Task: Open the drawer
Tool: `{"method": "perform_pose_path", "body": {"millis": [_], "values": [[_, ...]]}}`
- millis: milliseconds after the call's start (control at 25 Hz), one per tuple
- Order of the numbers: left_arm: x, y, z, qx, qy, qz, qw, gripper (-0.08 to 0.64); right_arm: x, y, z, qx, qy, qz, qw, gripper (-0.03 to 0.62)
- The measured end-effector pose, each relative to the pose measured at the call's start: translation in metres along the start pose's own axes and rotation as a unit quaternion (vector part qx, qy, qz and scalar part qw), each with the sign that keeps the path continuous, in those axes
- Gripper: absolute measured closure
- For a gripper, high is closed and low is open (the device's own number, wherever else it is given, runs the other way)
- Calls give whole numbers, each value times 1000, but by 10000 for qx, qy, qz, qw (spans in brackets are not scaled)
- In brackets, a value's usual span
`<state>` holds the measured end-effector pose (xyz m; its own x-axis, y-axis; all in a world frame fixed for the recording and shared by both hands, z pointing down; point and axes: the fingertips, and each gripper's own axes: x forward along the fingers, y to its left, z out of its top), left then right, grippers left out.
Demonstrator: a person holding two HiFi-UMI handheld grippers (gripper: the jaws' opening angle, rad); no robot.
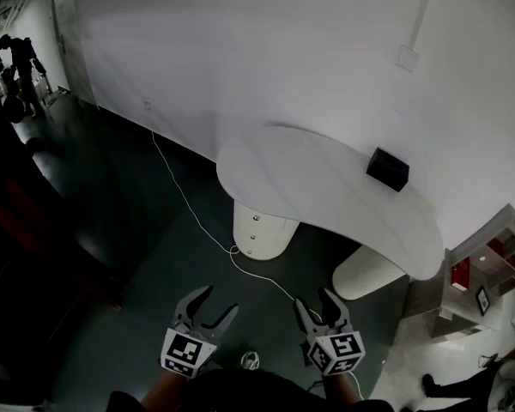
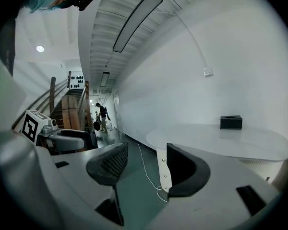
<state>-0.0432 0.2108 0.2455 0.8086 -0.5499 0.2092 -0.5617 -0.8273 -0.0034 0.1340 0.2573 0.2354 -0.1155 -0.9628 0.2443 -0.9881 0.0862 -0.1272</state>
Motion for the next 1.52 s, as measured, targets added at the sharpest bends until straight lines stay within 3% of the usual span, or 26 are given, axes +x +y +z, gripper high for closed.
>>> {"method": "perform_pose_path", "body": {"millis": [240, 520, 800, 1000, 1320, 1520], "values": [[17, 3, -16, -184, 258, 272, 9991, 301, 26, -21, -7, 93, 193, 226, 9995, 351], [46, 48, -43, -220, 338, 583, 9975, 301, 65, -25, -10, 67, 245, 191, 9995, 354], [105, 90, -52, -31, 432, 146, 9990, 302, 109, -32, -2, 129, 269, -133, 9995, 364], [144, 119, -52, -5, 573, -246, 9981, 301, 145, -25, -1, 449, 279, -253, 9983, 365], [190, 150, -90, 249, 793, -989, 9916, 301, 180, -24, -15, 453, 568, -776, 9943, 365], [223, 155, -123, 259, 914, -1067, 9897, 302, 194, -25, -27, 209, 681, -787, 9943, 371]]}}
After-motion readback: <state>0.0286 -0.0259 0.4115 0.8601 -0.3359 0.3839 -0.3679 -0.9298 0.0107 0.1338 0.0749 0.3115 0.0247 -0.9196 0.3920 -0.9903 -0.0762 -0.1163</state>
